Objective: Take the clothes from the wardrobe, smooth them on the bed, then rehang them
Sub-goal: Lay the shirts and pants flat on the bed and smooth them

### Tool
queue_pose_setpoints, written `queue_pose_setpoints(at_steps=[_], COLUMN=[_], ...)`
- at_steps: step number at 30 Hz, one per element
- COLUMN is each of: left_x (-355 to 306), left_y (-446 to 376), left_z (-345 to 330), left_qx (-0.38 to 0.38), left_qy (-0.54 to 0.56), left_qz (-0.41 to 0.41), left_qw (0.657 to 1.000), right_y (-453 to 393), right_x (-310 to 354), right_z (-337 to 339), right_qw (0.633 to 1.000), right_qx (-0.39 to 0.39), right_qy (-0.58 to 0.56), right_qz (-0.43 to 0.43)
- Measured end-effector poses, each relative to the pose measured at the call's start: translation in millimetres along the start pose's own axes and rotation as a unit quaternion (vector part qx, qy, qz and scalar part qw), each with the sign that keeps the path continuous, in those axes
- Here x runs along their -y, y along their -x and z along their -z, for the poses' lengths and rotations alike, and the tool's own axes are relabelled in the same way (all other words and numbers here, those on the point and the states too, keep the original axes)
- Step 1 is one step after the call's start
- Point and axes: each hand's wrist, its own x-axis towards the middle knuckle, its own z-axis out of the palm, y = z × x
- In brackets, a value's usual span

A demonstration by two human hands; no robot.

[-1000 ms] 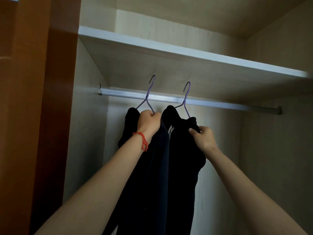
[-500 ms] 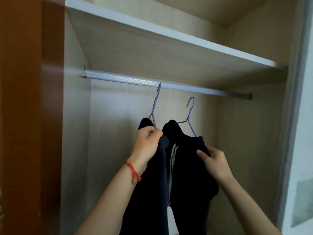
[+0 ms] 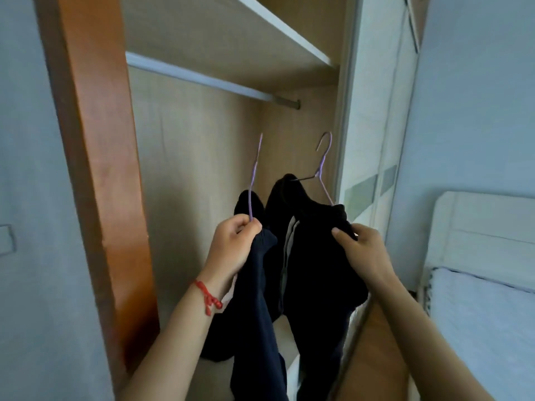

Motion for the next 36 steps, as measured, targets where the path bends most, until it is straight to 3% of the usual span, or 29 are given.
queue_pose_setpoints(at_steps=[10,21,32,36], left_x=[-39,-45,-58,-65], left_y=[70,147,237,283], left_z=[-19,-64,-138,-167], left_qx=[0.149,0.266,0.322,0.346], left_qy=[0.074,0.087,0.094,0.073], left_qz=[0.019,0.008,0.003,-0.002], left_qw=[0.986,0.96,0.942,0.935], right_y=[124,216,333,377], right_x=[24,3,-96,-145], right_z=[126,203,265,294], right_qw=[0.98,0.939,0.894,0.884], right_qx=[-0.158,-0.256,-0.272,-0.232], right_qy=[0.069,0.147,0.144,0.141], right_qz=[-0.096,-0.174,-0.325,-0.379])
